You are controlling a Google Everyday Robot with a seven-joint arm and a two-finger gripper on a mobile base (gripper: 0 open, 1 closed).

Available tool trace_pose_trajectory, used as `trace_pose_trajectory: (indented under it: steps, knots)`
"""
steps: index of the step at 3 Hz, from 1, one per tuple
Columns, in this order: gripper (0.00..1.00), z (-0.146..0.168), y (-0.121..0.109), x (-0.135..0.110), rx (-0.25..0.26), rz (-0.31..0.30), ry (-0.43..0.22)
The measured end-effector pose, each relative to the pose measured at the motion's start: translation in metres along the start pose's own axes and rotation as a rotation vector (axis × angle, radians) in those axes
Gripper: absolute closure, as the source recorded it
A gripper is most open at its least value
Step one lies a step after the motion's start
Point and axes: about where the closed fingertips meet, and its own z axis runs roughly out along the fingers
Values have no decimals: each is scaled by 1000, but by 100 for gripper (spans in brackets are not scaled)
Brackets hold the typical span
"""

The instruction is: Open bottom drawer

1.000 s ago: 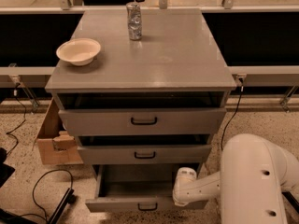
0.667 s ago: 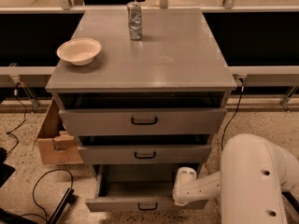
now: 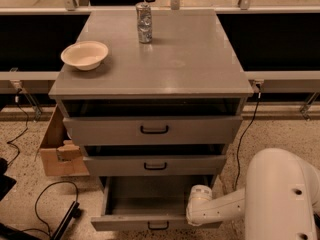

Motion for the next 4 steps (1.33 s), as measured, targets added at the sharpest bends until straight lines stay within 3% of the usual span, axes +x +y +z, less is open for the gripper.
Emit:
trace_pose_trajectory:
  steps: [4]
  knots:
    - [13,3,5,1,-9,-1,2]
